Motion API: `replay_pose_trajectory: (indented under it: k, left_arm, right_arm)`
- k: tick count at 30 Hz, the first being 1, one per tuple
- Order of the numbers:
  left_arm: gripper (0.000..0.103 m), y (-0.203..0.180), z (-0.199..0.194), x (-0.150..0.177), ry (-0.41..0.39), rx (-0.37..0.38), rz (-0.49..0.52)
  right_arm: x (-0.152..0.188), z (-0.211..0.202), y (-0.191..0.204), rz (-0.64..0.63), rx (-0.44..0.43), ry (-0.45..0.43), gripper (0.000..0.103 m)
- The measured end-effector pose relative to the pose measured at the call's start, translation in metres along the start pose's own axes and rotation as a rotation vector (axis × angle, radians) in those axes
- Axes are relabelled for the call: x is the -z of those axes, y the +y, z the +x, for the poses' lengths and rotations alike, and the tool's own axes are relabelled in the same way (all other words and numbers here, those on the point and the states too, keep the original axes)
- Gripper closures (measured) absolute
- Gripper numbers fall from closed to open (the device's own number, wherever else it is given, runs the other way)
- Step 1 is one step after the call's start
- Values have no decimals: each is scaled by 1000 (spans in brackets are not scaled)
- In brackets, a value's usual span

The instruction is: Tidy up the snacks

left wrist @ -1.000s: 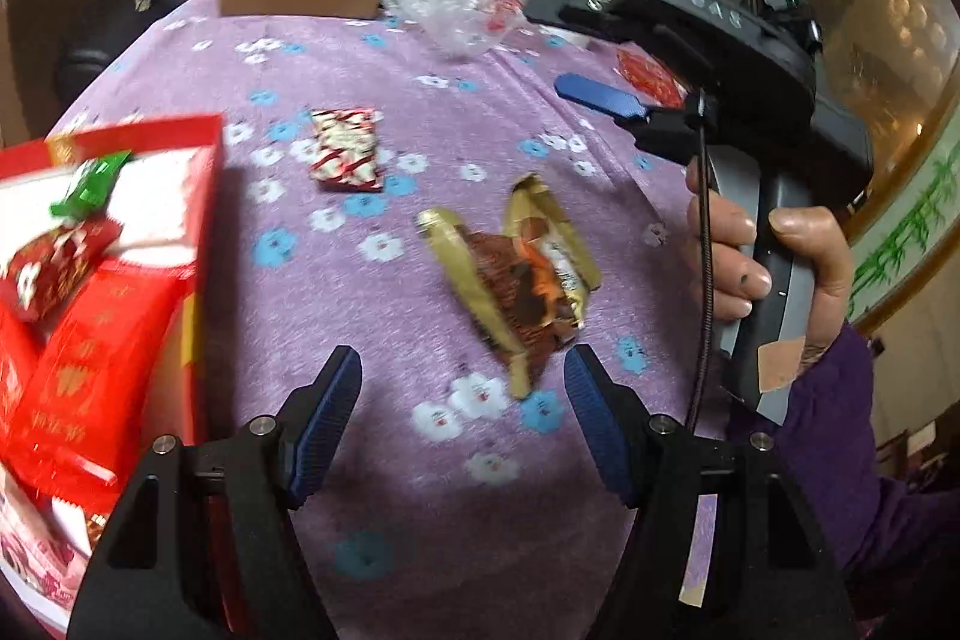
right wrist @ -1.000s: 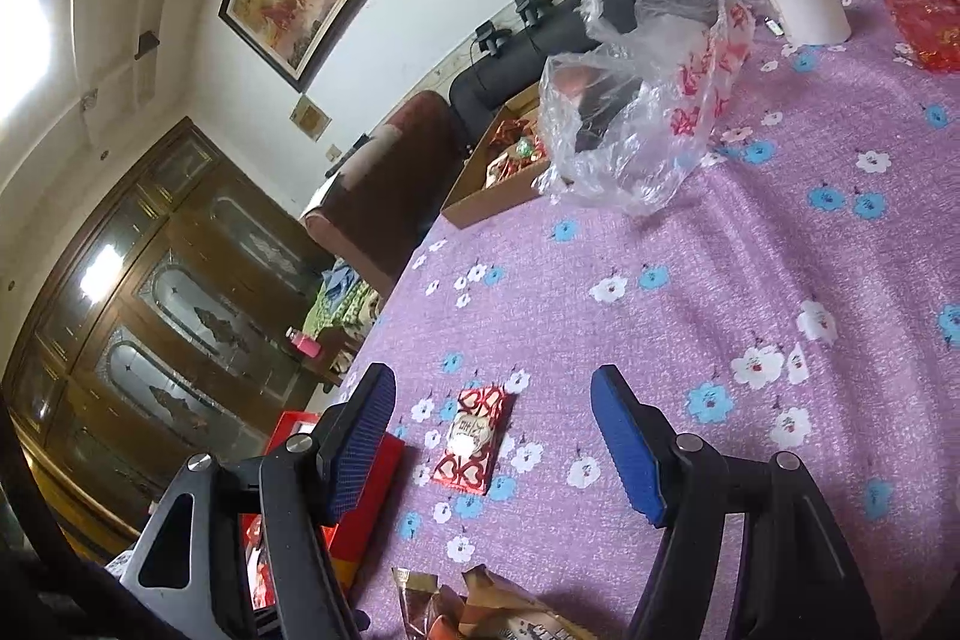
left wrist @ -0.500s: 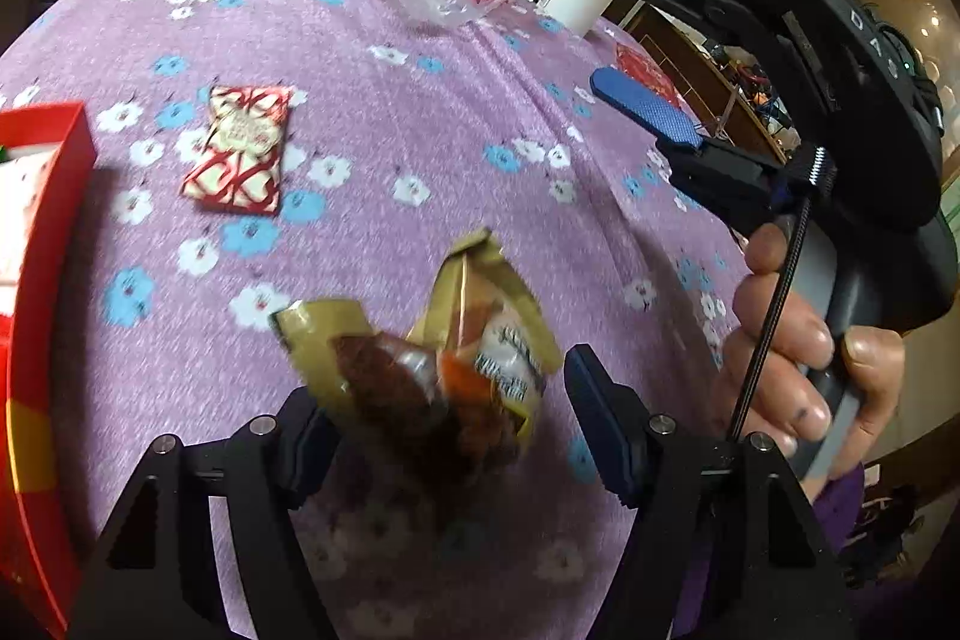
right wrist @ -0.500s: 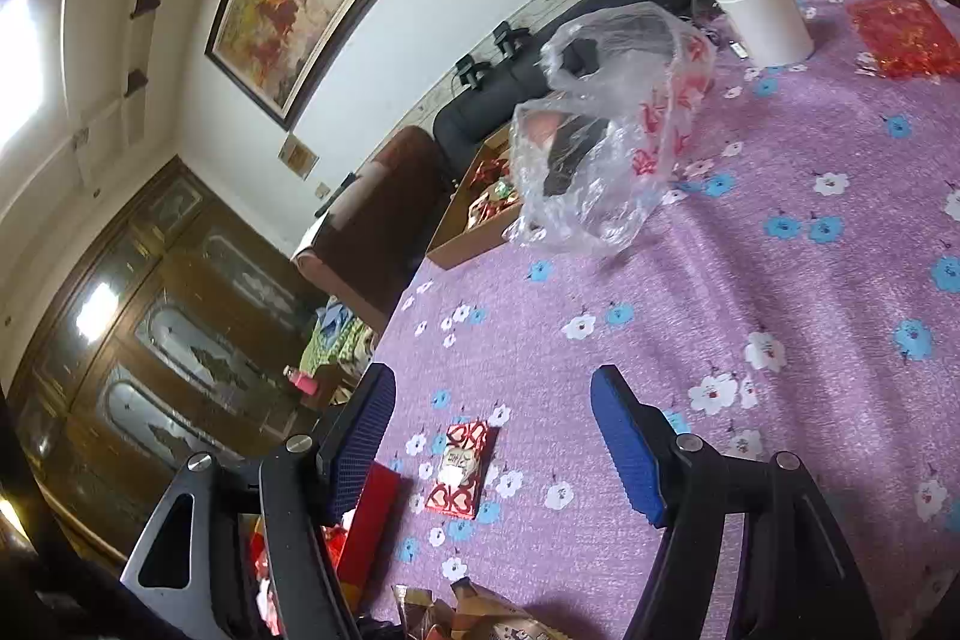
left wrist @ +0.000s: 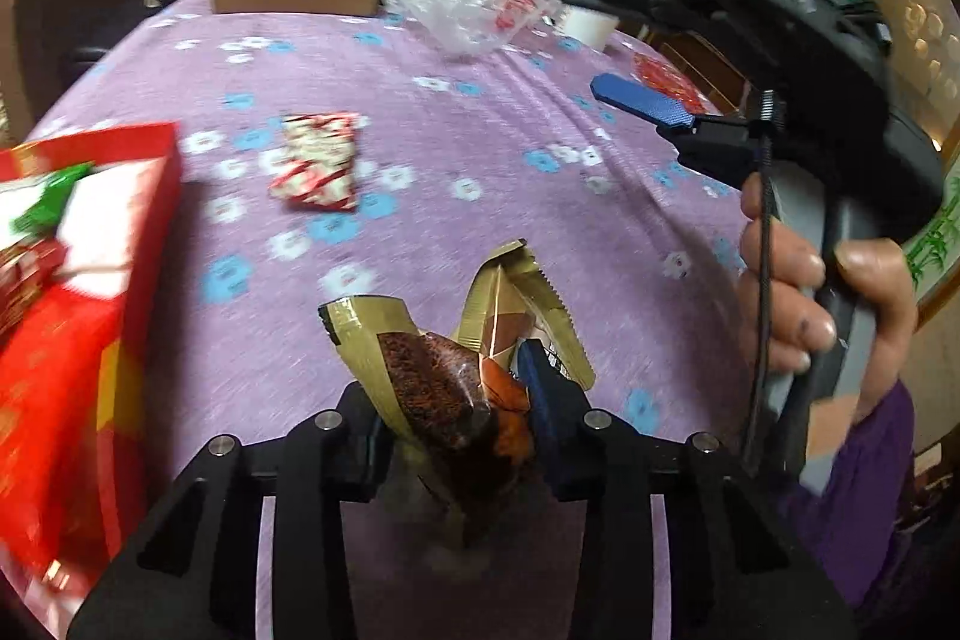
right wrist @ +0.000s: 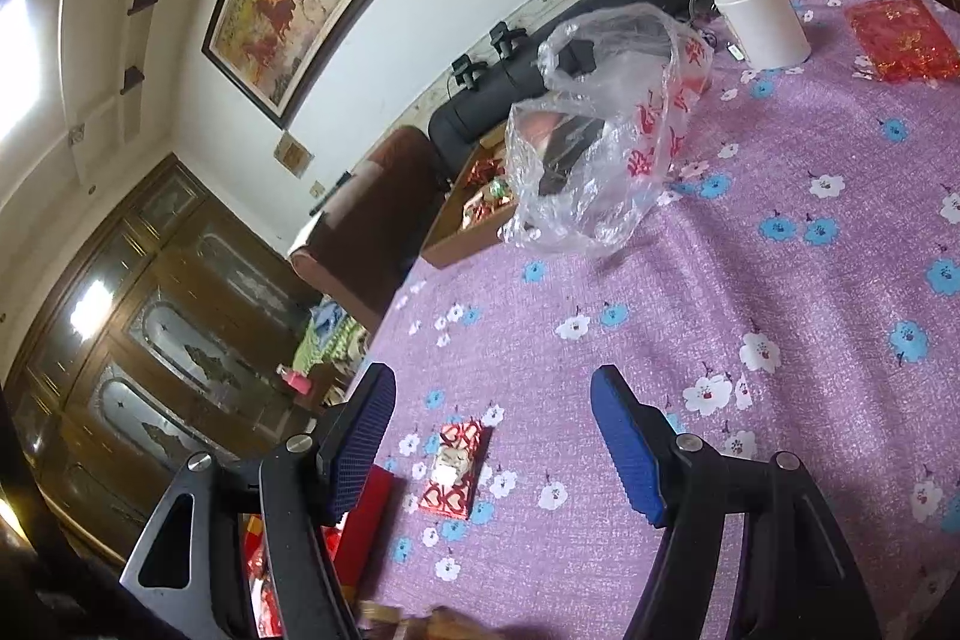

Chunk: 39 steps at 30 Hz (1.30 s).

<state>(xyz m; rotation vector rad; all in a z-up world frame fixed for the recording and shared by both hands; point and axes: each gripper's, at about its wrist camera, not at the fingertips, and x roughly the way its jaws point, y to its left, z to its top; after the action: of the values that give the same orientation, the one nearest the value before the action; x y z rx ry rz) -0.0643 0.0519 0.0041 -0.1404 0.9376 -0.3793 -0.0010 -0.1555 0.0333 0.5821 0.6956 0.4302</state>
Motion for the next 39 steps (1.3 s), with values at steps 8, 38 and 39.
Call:
replay_pose_trajectory:
  k: [8, 38, 39]
  left_arm:
    - [67, 17, -48, 23, -90, -124, 12]
    - [66, 18, -59, 62, -76, -157, 72]
    - [66, 18, -59, 62, -73, -157, 74]
  right_arm:
    - [29, 53, 29, -152, 118, 221, 33]
    - [69, 149, 112, -581, 432, 578, 78]
    - [69, 144, 110, -581, 432, 575, 78]
